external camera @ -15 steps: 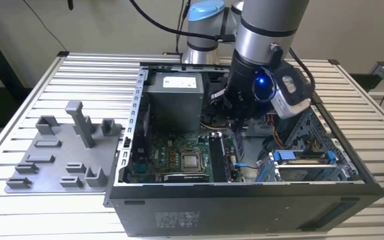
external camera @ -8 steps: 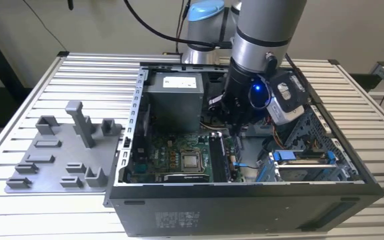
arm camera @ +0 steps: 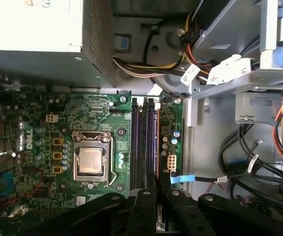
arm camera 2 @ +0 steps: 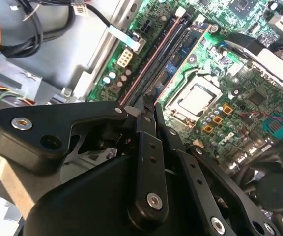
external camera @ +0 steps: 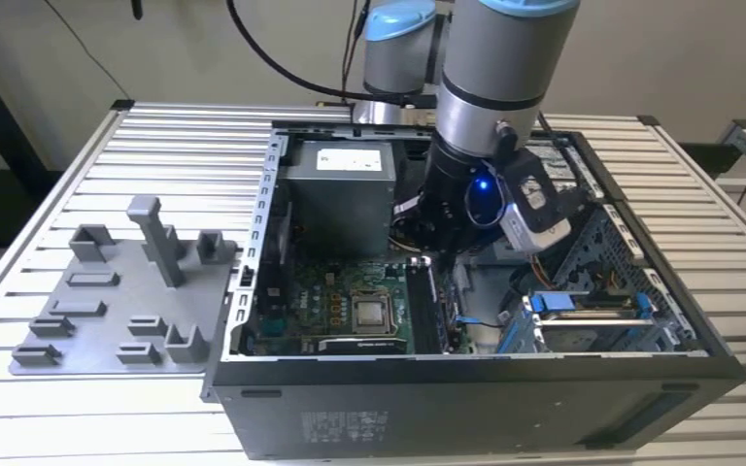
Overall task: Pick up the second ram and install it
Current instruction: 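Insert the second ram into the second slot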
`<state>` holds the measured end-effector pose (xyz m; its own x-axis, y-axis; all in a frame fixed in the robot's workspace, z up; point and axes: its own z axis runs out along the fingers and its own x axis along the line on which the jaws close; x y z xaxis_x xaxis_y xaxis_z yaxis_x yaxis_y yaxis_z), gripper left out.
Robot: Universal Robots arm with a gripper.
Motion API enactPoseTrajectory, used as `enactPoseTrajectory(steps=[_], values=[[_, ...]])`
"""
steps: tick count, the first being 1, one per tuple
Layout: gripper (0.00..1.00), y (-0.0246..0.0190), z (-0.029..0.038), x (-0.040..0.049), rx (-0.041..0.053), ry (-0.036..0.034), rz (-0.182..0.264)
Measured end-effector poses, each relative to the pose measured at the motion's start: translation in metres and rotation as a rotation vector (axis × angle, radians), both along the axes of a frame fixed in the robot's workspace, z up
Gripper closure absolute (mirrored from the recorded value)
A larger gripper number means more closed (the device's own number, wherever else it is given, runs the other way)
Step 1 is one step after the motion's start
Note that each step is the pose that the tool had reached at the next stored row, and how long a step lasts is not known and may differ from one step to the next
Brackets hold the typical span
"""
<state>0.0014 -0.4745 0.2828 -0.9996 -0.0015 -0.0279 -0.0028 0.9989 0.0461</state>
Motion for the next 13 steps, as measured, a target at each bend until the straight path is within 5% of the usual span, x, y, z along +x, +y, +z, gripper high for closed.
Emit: enactPoseTrajectory(steps=[13], values=[[0.86, 0.0, -0.0236, -0.0071, 0.0001, 0.0001, -0.007]])
